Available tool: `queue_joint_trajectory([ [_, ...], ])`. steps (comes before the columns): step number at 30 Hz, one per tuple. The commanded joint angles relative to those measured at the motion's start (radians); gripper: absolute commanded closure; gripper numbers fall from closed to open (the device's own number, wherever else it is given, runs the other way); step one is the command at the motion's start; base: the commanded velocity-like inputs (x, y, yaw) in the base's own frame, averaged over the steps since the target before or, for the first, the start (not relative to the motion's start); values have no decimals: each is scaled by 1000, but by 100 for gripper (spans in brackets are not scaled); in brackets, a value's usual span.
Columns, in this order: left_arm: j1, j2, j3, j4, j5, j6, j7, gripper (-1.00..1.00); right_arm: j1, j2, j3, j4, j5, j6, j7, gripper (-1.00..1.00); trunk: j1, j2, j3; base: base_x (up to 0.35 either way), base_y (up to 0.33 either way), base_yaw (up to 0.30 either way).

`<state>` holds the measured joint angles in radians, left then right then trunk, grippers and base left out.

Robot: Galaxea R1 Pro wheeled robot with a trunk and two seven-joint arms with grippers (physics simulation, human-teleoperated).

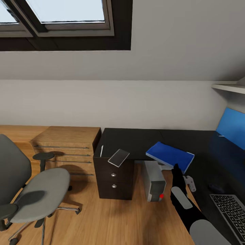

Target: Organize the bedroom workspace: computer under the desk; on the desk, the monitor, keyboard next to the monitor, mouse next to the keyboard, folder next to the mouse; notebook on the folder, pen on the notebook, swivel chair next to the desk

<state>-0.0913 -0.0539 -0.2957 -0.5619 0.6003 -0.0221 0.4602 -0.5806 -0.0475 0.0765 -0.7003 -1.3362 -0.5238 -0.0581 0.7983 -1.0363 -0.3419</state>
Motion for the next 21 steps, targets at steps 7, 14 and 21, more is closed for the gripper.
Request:
queue_joint_trajectory([
  [7, -1, 2, -35, -1, 10, -2, 8, -100, -1, -4, 7, 0, -4, -8, -5, 100, 1, -1, -1, 328, 0, 0],
  [14, -1, 2, -36, -1, 10, -2, 8, -100, -1, -6, 6, 3, -3, -9, -5, 100, 1, -1, -2, 324, 0, -4],
  [21, -1, 2, -34, -1, 10, -2, 9, -100, -1, -5, -25, 5, -4, -9, -6, 100, 1, -1, -9, 19, 0, -145],
])
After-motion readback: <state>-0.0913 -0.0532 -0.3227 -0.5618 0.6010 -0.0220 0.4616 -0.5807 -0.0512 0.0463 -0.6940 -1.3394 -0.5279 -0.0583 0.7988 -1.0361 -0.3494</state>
